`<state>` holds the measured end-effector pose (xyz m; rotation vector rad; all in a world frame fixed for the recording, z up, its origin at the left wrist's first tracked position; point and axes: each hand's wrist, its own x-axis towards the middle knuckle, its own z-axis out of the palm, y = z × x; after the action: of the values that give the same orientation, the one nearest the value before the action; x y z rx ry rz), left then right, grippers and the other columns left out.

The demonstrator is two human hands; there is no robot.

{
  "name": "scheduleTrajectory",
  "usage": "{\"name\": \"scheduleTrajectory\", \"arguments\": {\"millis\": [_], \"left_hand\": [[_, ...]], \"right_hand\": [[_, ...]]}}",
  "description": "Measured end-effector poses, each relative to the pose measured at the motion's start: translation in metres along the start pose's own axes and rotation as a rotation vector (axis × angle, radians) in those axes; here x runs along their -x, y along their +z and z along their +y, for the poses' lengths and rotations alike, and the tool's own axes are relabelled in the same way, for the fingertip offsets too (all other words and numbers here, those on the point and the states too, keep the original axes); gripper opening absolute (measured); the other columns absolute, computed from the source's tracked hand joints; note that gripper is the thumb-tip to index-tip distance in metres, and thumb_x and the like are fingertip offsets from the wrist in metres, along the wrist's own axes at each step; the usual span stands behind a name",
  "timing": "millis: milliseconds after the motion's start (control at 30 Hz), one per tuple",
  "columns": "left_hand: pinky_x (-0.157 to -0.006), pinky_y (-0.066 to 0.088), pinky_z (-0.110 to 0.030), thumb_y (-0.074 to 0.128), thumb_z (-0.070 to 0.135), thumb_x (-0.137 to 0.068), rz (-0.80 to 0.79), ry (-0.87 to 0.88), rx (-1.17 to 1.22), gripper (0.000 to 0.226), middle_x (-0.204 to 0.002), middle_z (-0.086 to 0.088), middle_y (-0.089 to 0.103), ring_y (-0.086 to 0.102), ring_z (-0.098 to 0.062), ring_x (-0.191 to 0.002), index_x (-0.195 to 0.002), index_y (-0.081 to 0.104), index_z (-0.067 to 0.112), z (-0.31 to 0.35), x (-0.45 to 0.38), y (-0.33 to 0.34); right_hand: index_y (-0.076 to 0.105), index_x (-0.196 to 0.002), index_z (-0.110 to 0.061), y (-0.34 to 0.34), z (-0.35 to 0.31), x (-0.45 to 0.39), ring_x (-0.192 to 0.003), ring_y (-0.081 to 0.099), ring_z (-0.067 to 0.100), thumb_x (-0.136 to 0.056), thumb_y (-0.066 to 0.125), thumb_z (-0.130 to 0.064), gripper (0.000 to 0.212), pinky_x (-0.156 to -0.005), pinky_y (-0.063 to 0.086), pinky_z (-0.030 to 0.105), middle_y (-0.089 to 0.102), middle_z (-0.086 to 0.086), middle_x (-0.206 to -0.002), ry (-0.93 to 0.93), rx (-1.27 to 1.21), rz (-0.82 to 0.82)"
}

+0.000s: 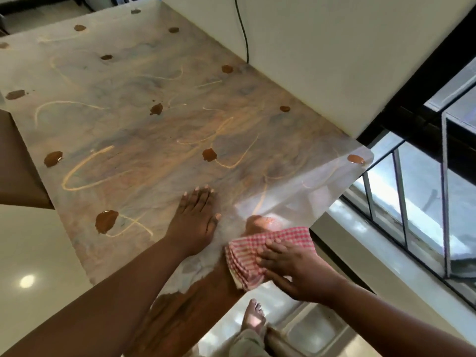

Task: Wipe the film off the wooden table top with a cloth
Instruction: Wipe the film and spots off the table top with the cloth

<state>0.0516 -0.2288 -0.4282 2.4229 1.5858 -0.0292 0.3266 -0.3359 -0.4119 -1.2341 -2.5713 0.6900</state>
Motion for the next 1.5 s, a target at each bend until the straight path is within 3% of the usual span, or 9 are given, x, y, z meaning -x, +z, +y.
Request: {"name": "scheduleTrajectory", "arguments": {"millis": [200,333,567,800,900,1033,1200,1333,1500], "left_hand": [[-0.113,-0.020,-0.032,0.002,0.051,-0.091,-0.023,-0.052,-0.067,0.073,-0.161,-0.007,-0.003,-0.008,-0.021,-0.147,-0.153,0.000,0.013,0.012,-0.008,-0.005],[-0.114,-0.017,-0.035,0.001,0.051,-0.091,-0.052,-0.084,-0.102,0.073,-0.161,-0.009,-0.005,-0.008,-0.022,-0.147,-0.152,-0.002,0.012,0.017,-0.007,-0.004],[-0.113,-0.021,-0.035,0.009,0.051,-0.097,-0.050,-0.075,-0.125,0.068,-0.161,-0.008,-0.004,-0.008,-0.021,-0.147,-0.152,-0.002,0.013,0.017,-0.013,-0.003],[-0.110,-0.025,-0.030,-0.002,0.057,-0.088,-0.009,0.096,-0.103,0.078,-0.160,-0.006,-0.007,-0.025,-0.013,-0.138,-0.152,-0.002,0.012,0.026,-0.023,-0.004],[-0.114,-0.020,-0.034,0.008,0.054,-0.091,-0.026,0.143,-0.100,0.075,-0.160,-0.007,-0.007,-0.019,-0.018,-0.144,-0.152,-0.003,0.012,0.034,-0.030,-0.007],[-0.113,-0.021,-0.034,0.018,0.051,-0.098,-0.041,0.179,-0.111,0.069,-0.161,-0.007,-0.004,-0.013,-0.020,-0.146,-0.153,-0.001,0.013,0.036,-0.038,-0.016],[-0.108,-0.026,-0.030,0.017,0.050,-0.098,-0.021,0.216,-0.086,0.069,-0.161,-0.010,0.001,-0.006,-0.022,-0.147,-0.152,0.002,0.010,0.042,-0.041,-0.017],[-0.113,-0.019,-0.033,0.009,0.051,-0.090,-0.024,0.263,-0.076,0.074,-0.160,-0.010,0.005,-0.001,-0.023,-0.148,-0.152,0.008,0.011,0.049,-0.045,-0.018],[-0.113,-0.018,-0.035,0.014,0.048,-0.091,-0.007,0.261,-0.097,0.071,-0.161,-0.008,0.003,-0.003,-0.021,-0.148,-0.153,0.009,0.014,0.055,-0.067,-0.024]], "right_hand": [[0.070,-0.114,-0.017,-0.051,0.051,0.002,-0.121,0.055,0.016,-0.094,0.056,-0.033,0.029,-0.103,0.043,0.037,0.065,0.000,-0.122,0.062,-0.015,0.150],[0.064,-0.122,-0.026,-0.019,0.029,-0.016,-0.135,0.033,0.014,-0.096,0.046,-0.046,0.037,-0.116,0.015,0.036,0.054,-0.005,-0.135,0.162,-0.113,0.134],[0.067,-0.115,-0.025,-0.025,0.048,0.013,-0.126,0.049,0.009,-0.098,0.050,-0.042,0.029,-0.107,0.039,0.035,0.063,-0.009,-0.123,0.003,-0.084,0.082],[0.062,-0.125,-0.025,-0.052,0.079,-0.026,-0.135,0.037,0.019,-0.093,0.060,-0.031,0.033,-0.112,0.023,0.028,0.054,0.000,-0.137,0.321,-0.131,0.150],[0.059,-0.126,-0.031,-0.032,0.046,-0.025,-0.130,0.038,0.008,-0.089,0.057,-0.018,0.039,-0.109,0.024,0.018,0.054,-0.004,-0.137,0.238,-0.161,0.189],[0.054,-0.132,-0.034,-0.026,0.038,-0.002,-0.139,0.023,0.003,-0.093,0.046,-0.028,0.041,-0.116,0.012,0.025,0.043,-0.014,-0.143,0.253,-0.117,0.088],[0.064,-0.121,-0.027,-0.060,0.066,0.011,-0.123,0.052,0.021,-0.091,0.056,-0.023,0.031,-0.107,0.031,0.026,0.057,0.000,-0.134,0.314,0.003,0.087],[0.055,-0.131,-0.036,-0.072,0.091,-0.001,-0.136,0.035,0.017,-0.095,0.050,-0.030,0.037,-0.113,0.026,0.030,0.039,-0.009,-0.149,0.630,-0.029,0.143],[0.043,-0.141,-0.031,-0.053,0.085,-0.035,-0.144,0.016,0.018,-0.099,0.043,-0.030,0.043,-0.114,0.011,0.030,0.031,-0.006,-0.153,0.539,-0.021,0.095]]}}
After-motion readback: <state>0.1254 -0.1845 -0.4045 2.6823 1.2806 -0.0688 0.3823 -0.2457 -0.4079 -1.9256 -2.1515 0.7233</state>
